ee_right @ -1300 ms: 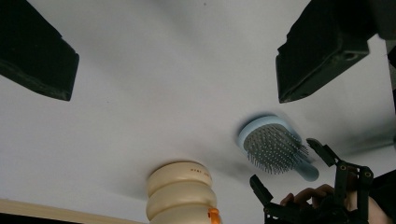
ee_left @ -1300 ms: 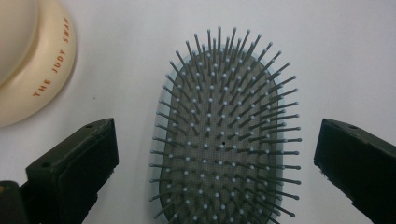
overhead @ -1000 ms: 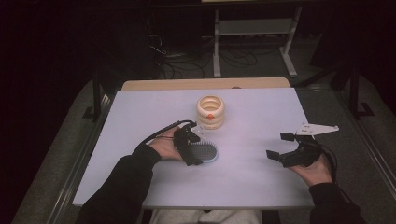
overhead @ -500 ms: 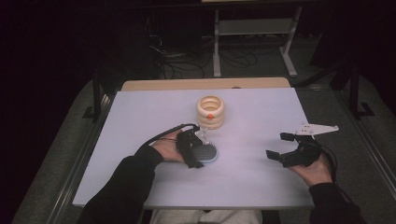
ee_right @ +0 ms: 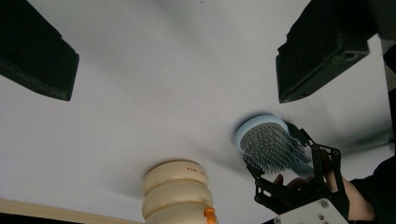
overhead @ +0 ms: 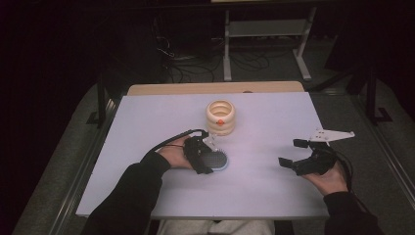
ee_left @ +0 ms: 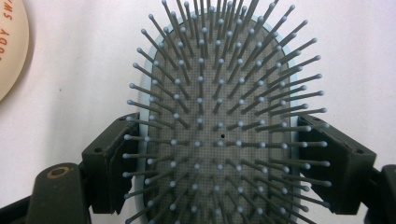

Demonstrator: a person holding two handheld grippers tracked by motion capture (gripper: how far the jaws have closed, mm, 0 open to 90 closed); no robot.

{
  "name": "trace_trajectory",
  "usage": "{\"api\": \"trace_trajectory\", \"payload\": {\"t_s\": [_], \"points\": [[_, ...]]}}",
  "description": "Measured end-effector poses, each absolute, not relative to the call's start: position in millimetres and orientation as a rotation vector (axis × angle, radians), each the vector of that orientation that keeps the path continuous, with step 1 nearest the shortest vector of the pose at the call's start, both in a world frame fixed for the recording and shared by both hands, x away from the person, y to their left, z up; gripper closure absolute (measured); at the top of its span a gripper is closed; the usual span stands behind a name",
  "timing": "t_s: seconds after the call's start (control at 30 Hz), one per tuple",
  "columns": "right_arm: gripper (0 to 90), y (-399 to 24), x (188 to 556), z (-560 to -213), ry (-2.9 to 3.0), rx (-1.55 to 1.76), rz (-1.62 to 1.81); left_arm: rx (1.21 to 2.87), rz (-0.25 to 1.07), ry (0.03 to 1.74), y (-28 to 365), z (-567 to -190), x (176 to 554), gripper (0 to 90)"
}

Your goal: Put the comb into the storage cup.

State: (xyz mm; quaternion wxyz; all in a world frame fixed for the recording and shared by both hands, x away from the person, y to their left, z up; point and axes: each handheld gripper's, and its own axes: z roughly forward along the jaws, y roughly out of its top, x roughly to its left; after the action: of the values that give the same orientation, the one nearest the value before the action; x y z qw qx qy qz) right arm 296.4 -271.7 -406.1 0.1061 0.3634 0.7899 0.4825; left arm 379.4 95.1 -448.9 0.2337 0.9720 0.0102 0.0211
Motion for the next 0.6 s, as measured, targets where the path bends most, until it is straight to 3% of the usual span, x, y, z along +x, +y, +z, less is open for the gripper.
{"api": "trace_trajectory", "payload": {"t_s": [0.6], "points": [[0.0, -272.3, 296.7, -406.5, 2.33, 1.075, 1.42, 2.657, 0.058, 0.051, 99.0, -440.0, 380.6, 19.8]]}}
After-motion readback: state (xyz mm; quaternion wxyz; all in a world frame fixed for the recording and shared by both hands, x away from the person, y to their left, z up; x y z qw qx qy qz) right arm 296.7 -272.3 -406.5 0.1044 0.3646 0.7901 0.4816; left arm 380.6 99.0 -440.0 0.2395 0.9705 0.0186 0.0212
